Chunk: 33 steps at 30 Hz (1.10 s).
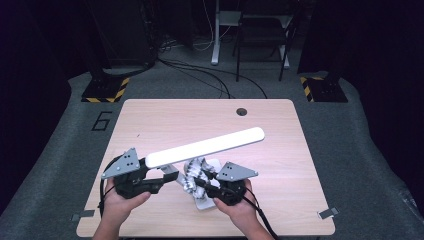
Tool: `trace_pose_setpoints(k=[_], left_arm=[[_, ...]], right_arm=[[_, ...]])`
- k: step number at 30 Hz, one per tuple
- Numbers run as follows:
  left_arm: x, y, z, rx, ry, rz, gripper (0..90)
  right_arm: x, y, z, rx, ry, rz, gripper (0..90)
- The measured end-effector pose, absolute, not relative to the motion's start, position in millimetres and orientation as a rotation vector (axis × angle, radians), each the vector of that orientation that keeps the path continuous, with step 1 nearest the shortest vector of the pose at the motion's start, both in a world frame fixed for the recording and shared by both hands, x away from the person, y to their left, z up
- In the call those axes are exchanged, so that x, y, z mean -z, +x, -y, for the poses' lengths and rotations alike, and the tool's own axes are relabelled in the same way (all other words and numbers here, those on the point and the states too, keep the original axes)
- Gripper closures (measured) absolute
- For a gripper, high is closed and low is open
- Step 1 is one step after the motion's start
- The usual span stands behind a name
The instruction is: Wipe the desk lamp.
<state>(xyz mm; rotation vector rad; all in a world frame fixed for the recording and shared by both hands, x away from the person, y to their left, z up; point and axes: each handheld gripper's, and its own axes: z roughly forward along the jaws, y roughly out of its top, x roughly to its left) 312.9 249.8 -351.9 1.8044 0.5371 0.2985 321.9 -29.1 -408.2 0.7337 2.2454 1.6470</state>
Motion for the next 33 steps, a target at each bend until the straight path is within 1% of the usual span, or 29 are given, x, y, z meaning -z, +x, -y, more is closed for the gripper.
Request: trace_pose_setpoints(k=[6,10,14,18,33], left_arm=[[351.6,313.2,-249.2,-0.305,1.807,-0.535,52.8],[351.7,312.7,-249.5,-0.306,1.807,-0.539,52.8],[351.5,312.8,-249.0,-0.312,1.81,-0.534,52.8],[351.4,312.8,-249.1,-0.311,1.81,-0.535,52.8],[351.1,313.0,-247.8,-0.317,1.811,-0.536,52.8]], right_arm=[[397.3,319.1,20.7,-1.682,0.705,-2.237,69.3],[397.3,316.7,9.9,-1.637,0.666,-2.244,69.6],[400.2,318.6,10.1,-1.636,0.668,-2.247,69.8],[408.6,319.8,11.1,-1.597,0.684,-2.269,70.1],[466.0,337.6,23.8,-1.389,0.833,-2.393,70.6]])
